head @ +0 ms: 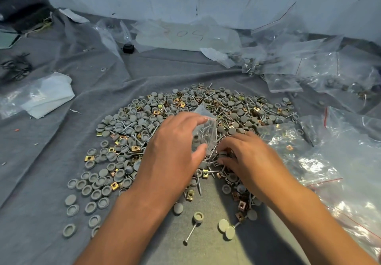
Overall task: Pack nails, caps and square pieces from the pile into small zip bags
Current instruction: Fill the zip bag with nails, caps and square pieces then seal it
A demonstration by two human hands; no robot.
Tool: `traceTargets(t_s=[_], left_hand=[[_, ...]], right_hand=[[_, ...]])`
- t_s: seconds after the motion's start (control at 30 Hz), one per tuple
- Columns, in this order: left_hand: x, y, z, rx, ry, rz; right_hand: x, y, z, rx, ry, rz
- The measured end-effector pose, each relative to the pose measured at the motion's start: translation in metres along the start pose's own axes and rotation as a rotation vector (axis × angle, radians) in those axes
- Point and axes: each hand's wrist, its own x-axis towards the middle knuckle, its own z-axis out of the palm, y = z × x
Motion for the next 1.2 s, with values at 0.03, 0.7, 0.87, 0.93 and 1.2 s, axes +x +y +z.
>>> traceTargets(t_s=[0.03, 0.7, 0.87, 0.93, 1.2], left_hand=[[0.000, 0.000, 0.000, 0.002, 0.001, 0.000], [0.000, 0.002, 0.000, -0.008, -0.013, 0.001], [0.000, 0.003, 0.001, -0.016, -0.011, 0.015], [-0.001, 0.001, 0.001, -0.011, -0.010, 0.007], [-0.001, 0.000, 0.002, -0.009, -0.014, 0.001]], right_hand=[[-0.001, 0.001, 0.000, 0.005, 0.004, 0.001], [-0.005, -0.023, -0.019, 0.382, 0.775, -0.218], [-0.001, -0.022, -0.019, 0.441, 0.660, -0.215], [-0.001, -0.009, -0.025, 0.428, 0.634, -0.126], [-0.002, 0.022, -0.010, 0.114, -0.088, 0.150]])
